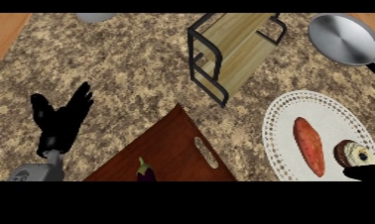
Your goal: Pick the cupcake from the placemat and place it in the tiered shelf
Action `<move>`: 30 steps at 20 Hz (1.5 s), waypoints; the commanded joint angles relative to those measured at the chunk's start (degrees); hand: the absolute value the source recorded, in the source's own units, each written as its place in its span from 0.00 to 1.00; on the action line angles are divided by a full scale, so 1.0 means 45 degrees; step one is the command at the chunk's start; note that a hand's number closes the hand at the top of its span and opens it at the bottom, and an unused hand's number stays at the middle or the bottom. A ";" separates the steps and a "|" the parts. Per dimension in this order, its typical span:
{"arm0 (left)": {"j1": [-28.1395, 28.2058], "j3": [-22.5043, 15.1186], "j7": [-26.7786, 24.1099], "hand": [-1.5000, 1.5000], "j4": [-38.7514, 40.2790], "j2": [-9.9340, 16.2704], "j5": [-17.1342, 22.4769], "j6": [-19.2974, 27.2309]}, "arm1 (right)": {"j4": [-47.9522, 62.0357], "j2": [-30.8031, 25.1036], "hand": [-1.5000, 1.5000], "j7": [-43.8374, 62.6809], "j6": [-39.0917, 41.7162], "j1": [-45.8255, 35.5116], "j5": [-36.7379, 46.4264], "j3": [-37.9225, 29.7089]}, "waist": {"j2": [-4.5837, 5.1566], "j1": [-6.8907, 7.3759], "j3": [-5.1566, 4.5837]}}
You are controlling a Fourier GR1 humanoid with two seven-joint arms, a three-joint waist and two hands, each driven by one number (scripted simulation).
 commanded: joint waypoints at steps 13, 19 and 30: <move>0.0101 0.0268 0.0371 0.50 0.0578 -0.0744 -0.0642 -0.0388 | 0.2070 0.2235 0.00 -0.1189 0.0074 -0.0540 0.2678 -0.0163 | 0.0087 -0.0068 -0.0084; 0.1132 0.0118 0.0758 0.50 -0.0687 -0.0883 -0.0864 -0.0337 | 0.3971 0.2929 0.00 -0.2772 -0.0173 -0.1186 0.3198 -0.0422 | 0.0080 0.0025 -0.0078; 0.0191 0.0774 0.0260 0.50 0.0637 -0.1023 -0.0993 -0.0775 | 0.4462 0.3410 1.00 -0.4496 0.1920 -0.1645 0.3078 0.0370 | 0.0092 -0.0054 -0.0085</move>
